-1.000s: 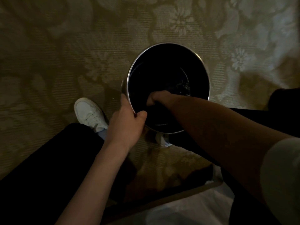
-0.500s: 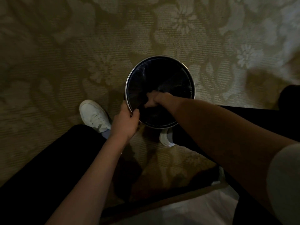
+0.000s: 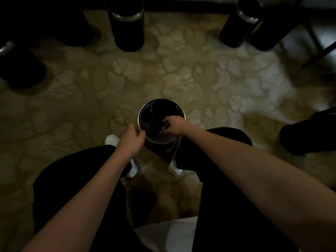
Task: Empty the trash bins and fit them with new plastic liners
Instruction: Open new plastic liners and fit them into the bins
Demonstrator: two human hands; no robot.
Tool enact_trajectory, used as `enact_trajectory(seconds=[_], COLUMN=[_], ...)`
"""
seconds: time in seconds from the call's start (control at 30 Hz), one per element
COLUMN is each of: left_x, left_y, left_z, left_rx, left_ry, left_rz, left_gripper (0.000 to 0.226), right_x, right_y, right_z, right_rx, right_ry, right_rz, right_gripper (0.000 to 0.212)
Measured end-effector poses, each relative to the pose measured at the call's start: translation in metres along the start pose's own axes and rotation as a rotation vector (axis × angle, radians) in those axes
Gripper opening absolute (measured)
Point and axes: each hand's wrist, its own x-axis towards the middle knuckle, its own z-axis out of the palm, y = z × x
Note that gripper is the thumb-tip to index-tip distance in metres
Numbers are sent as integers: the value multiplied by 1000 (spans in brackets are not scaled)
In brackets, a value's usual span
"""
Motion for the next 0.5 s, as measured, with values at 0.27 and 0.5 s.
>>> enact_trajectory(seconds=[0.27,0.5], left_x=[-110,-207], left_y=[35,55], left_z=[-9,-39], left_rx=[50,-65], left_ry=[114,263], left_rz=[167,304], left_gripper=[57,49], right_x=[-158,-267], right_y=[-12,-40], right_z=[-42,-53], right_rx=[156,298], right_ry=[302,467], right_rz=[-139,-318], right_gripper=[49,43])
